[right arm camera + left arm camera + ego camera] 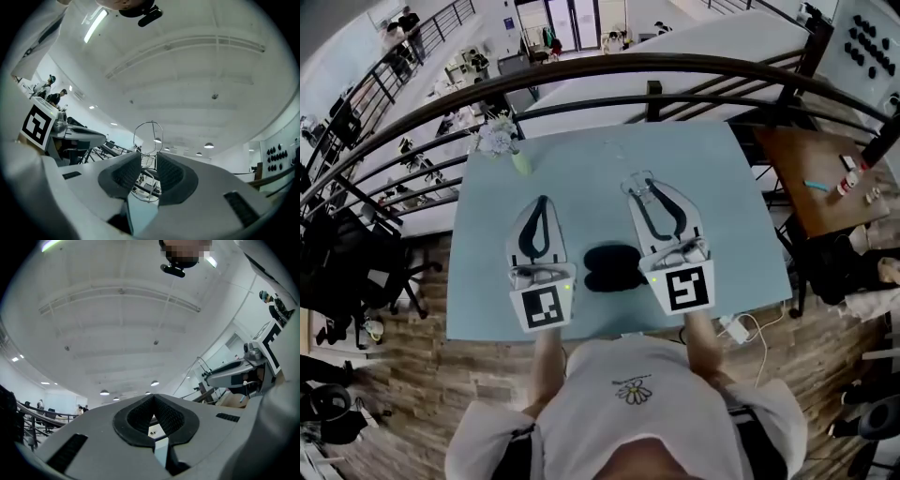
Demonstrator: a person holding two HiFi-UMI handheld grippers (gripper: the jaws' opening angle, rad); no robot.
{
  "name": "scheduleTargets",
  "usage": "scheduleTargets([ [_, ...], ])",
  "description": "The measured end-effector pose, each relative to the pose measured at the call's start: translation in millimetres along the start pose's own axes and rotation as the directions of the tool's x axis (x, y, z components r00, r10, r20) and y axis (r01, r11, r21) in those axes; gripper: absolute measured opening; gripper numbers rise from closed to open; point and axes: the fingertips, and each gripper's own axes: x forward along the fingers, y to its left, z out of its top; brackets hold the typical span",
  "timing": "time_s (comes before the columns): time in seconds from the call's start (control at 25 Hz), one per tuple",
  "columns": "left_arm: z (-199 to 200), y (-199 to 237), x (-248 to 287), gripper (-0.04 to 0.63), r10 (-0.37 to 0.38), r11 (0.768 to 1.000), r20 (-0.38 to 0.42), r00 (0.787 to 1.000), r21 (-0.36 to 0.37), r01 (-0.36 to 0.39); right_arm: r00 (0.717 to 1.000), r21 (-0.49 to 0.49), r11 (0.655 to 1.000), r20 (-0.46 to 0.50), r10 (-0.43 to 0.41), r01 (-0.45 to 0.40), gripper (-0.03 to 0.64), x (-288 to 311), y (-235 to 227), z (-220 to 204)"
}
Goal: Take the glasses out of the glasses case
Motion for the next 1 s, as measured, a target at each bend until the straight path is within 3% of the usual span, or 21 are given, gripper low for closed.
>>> scheduleTargets([
  [0.24, 3, 0, 1, 0.016, -0.013, 1.0, 0.01, 1.0, 0.008, 0.013, 0.991, 0.045, 0.991, -0.037, -0.125, 0.127, 0.101, -14, -15, -15],
  [0.4, 6, -1, -1, 0.017, -0.013, 1.0, 0.017, 1.0, 0.023, 0.013, 0.987, 0.109, 0.983, -0.076, -0.139, 0.147, 0.101, -25, -24, -25],
  [0.76, 11, -6, 1, 0.017, -0.011, 1.0, 0.026, 1.0, 0.008, 0.01, 0.981, 0.116, 0.977, -0.093, -0.168, 0.178, 0.101, -34, -37, -26],
  [1.0, 15, -8, -9, 0.017, 0.005, 1.0, 0.025, 1.0, 0.011, -0.005, 0.984, 0.109, 0.978, -0.027, -0.175, 0.177, 0.101, -40, -39, -13],
])
